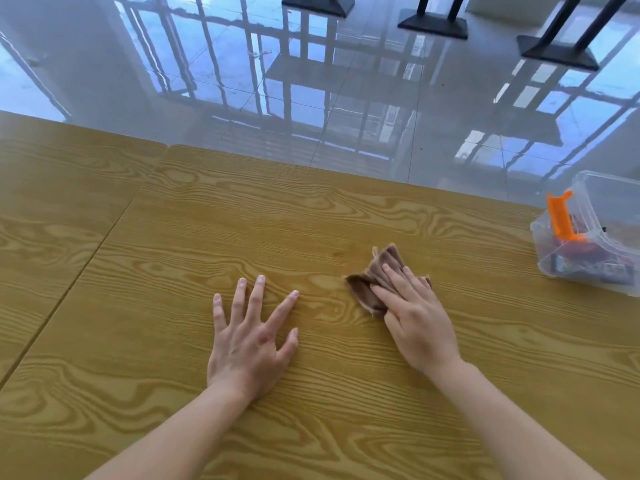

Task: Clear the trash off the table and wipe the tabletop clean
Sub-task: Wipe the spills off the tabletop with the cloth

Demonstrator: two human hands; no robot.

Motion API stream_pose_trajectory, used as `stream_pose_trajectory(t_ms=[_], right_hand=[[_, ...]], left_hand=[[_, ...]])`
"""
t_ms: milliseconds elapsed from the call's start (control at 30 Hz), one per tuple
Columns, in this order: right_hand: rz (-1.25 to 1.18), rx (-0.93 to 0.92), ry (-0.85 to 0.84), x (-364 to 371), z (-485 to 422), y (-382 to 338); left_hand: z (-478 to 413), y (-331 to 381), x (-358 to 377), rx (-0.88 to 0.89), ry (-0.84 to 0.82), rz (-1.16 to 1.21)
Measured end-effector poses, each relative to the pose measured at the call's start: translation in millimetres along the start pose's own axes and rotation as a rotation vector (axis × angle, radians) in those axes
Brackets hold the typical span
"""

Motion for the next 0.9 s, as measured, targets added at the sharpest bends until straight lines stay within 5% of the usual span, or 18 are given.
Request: stream_pose_trajectory(t_ms=[100, 300, 533, 767, 900], right_hand=[[-0.006, -0.084, -0.071, -3.3, 39.6, 9.3], [0.014, 0.323, -0.022, -9.9, -79.0, 13.2], [0.037, -0.216, -0.102, 11.0, 8.0, -25.5], [0.014, 0.296, -0.053, -0.7, -104.4, -3.2], [0.065, -0.056, -0.106, 18.2, -81.4, -39.5]], left_hand=[[-1.4, 1.0, -0.6, 0.000, -0.006, 0.004], [-0.3, 0.2, -1.1, -0.008, -0.012, 0.006], [1.2, 1.1, -3.0, -0.020, -0.011, 0.029], [1.2, 0.7, -4.2, -0.022, -0.019, 0.026], [0.9, 0.4, -4.7, -0.037, -0.024, 0.036]])
Point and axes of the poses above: each hand's wrist, its own z-axis away from the middle knuckle, its own x-axis out of the palm, y = z × x, the point moved 1 cm from there along -z, towards the middle knuckle, and after that the axes turned 14 degrees about -x, right-handed, at the moved point
